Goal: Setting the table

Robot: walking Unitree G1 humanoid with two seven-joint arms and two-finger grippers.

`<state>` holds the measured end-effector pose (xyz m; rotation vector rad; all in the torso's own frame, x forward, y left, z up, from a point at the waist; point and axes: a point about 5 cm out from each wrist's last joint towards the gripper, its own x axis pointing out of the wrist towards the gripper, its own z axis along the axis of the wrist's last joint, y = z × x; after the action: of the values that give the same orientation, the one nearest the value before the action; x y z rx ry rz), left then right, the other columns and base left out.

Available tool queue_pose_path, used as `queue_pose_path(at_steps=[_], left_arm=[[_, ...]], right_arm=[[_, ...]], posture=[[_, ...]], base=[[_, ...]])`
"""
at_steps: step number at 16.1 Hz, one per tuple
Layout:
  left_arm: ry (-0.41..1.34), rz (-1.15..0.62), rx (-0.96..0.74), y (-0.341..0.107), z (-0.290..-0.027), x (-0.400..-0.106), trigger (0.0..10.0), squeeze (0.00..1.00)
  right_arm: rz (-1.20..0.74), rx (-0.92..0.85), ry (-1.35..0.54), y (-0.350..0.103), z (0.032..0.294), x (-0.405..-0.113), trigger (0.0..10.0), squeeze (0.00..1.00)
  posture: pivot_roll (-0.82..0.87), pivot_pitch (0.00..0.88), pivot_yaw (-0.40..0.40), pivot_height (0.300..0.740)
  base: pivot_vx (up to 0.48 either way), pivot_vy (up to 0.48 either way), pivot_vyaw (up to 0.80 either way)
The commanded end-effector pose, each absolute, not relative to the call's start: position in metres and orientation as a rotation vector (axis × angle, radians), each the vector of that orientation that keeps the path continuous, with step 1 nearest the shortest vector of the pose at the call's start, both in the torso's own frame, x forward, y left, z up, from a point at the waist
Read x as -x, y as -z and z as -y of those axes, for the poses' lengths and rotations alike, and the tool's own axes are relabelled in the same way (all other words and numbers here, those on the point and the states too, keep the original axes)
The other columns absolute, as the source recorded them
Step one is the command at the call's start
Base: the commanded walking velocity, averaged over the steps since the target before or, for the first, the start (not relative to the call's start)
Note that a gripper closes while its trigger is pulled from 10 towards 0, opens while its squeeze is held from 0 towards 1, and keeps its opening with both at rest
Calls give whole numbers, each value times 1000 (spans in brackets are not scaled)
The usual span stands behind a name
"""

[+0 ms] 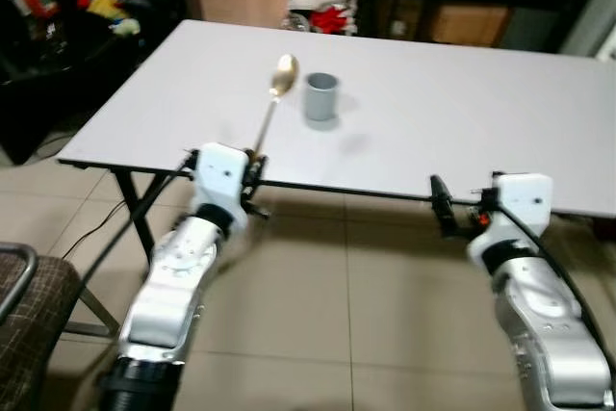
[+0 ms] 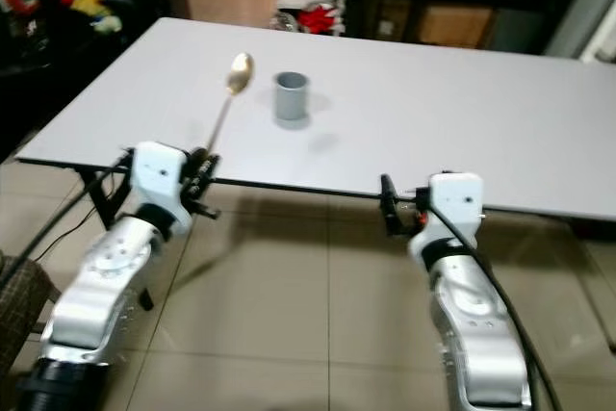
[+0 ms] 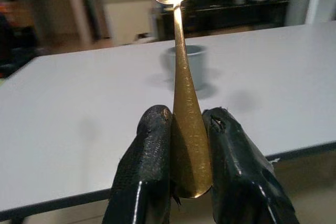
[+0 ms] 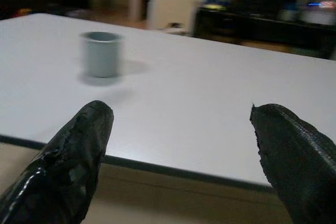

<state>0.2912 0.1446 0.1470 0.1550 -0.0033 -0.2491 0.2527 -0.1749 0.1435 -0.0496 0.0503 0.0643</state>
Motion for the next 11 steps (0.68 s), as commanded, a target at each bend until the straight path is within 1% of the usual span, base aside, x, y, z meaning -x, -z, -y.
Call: queue_pose_path(at_steps=[1,11], left_arm=[[240,18,-157,-151,-145,-292,10000,0],[255,10,-162,-150,-144,-292,10000,0]], right_arm=[[-45,53,-68,-147,178,-253,10000,0],[-49,47,-66,-146,176,-251,10000,0]], posture=[[-62,0,-45,740],[-62,0,-38,740]], base=[[311,0,0],[312,0,0]])
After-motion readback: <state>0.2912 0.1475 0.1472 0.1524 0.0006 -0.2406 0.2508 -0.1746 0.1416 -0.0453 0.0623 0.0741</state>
